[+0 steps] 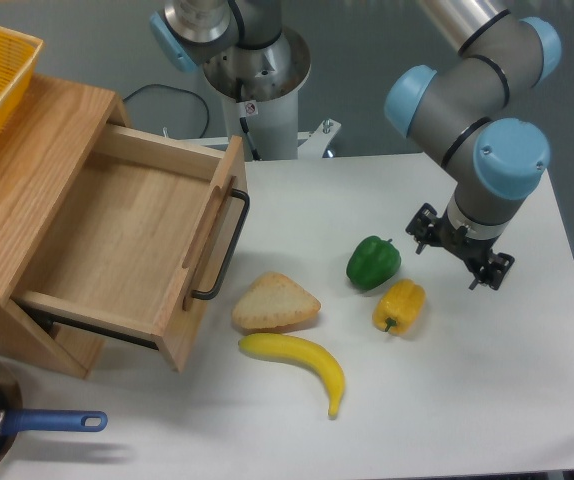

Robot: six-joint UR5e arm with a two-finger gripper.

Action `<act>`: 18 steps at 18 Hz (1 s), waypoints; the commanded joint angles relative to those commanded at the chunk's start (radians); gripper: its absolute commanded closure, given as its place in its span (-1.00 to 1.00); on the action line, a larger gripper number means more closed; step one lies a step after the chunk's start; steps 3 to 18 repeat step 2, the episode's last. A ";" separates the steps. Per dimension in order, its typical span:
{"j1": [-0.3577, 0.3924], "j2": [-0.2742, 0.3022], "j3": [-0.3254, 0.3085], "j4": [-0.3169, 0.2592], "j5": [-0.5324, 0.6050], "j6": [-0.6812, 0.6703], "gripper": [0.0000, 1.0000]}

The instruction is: Slide open the top drawer

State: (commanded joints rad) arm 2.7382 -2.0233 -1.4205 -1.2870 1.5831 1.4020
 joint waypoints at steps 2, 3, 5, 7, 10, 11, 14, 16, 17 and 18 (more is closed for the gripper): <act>0.000 -0.003 0.000 0.021 0.000 0.014 -1.00; 0.000 -0.003 0.000 0.021 0.000 0.014 -1.00; 0.000 -0.003 0.000 0.021 0.000 0.014 -1.00; 0.000 -0.003 0.000 0.021 0.000 0.014 -1.00; 0.000 -0.003 0.000 0.021 0.000 0.014 -1.00; 0.000 -0.003 0.000 0.021 0.000 0.014 -1.00; 0.000 -0.003 0.000 0.021 0.000 0.014 -1.00; 0.000 -0.003 0.000 0.021 0.000 0.014 -1.00; 0.000 -0.003 0.000 0.021 0.000 0.014 -1.00; 0.000 -0.003 0.000 0.021 0.000 0.014 -1.00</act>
